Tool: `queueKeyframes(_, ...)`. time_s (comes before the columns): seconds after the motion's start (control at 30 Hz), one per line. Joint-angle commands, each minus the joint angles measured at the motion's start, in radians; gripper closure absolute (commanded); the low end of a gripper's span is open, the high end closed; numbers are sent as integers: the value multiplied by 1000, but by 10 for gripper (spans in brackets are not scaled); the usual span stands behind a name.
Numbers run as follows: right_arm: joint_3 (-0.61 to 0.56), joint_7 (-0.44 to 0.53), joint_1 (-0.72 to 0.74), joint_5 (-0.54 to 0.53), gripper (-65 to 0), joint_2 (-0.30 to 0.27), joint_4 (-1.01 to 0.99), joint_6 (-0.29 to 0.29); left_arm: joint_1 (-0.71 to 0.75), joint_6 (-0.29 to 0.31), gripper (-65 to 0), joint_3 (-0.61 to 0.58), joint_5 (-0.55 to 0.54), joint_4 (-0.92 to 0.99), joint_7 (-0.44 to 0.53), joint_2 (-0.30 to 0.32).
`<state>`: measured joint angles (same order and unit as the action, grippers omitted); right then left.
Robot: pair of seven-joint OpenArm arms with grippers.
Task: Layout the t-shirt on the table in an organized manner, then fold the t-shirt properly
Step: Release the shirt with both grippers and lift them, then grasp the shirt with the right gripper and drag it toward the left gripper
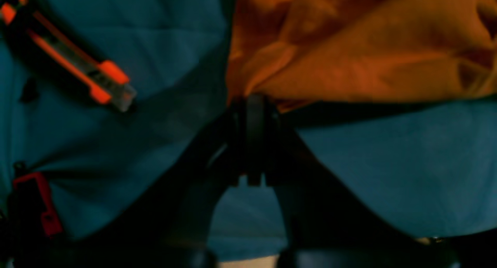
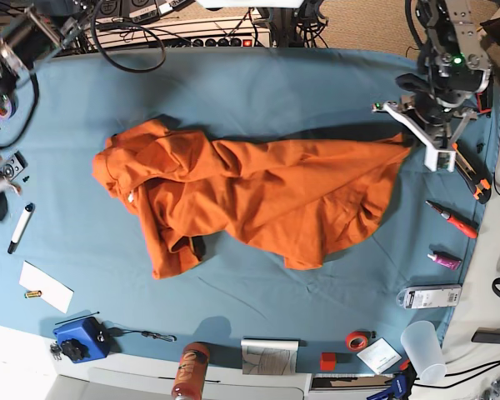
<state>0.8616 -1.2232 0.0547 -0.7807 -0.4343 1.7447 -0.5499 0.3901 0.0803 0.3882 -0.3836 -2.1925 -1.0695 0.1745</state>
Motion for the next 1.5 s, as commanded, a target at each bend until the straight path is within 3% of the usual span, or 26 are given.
queueKeyframes(0.0, 23, 12, -8, -50, 0, -26, 24, -18, -2, 10, 0, 10, -23, -19, 18, 9)
queueKeyframes(0.1, 50, -26, -72, -121, 0, -25, 28, -56, -2, 64, 0, 10, -68, -19, 15, 8)
queueKeyframes(0.2, 27, -63, -124, -179, 0, -25, 28, -88, -2, 75, 0, 10, -79, -19, 14, 8)
queueKeyframes(0.43, -171, -117, -158, -189, 0, -23, 28, -148, -2, 75, 0, 10, -78, -19, 15, 8)
queueKeyframes(0.57, -299, -130, -165, -186, -230, -23, 28, -148, -2, 75, 0, 10, -79, -19, 15, 8)
queueKeyframes(0.63, -370, -131, -182, -187, -256, -23, 28, -148, -2, 75, 0, 10, -78, -19, 16, 8)
queueKeyframes(0.77, -503, -139, -196, -179, -256, 1, 28, -148, -3, 76, 0, 10, -79, -19, 31, 8)
queueKeyframes(0.9, -533, -141, -197, -173, -256, 110, 28, -148, -3, 76, 0, 10, -79, -19, 31, 8)
queueKeyframes(1.1, -533, -104, -200, 100, -256, 251, 28, -136, -3, 76, 0, 10, -79, -19, 31, 8)
queueKeyframes(1.2, -534, -23, -214, 188, -256, 268, 28, -115, -3, 76, 0, 10, -79, -19, 31, 8)
queueKeyframes(1.3, -541, -17, -219, 202, -255, 271, 27, -101, -3, 76, 0, 10, -79, -19, 32, 8)
queueKeyframes(1.37, -559, -21, -226, 206, -200, 271, 27, -78, -3, 76, 0, 10, -79, -19, 42, 8)
queueKeyframes(1.47, -606, -23, -232, 256, -5, 271, 27, -36, -3, 76, 0, 10, -79, -19, 45, 8)
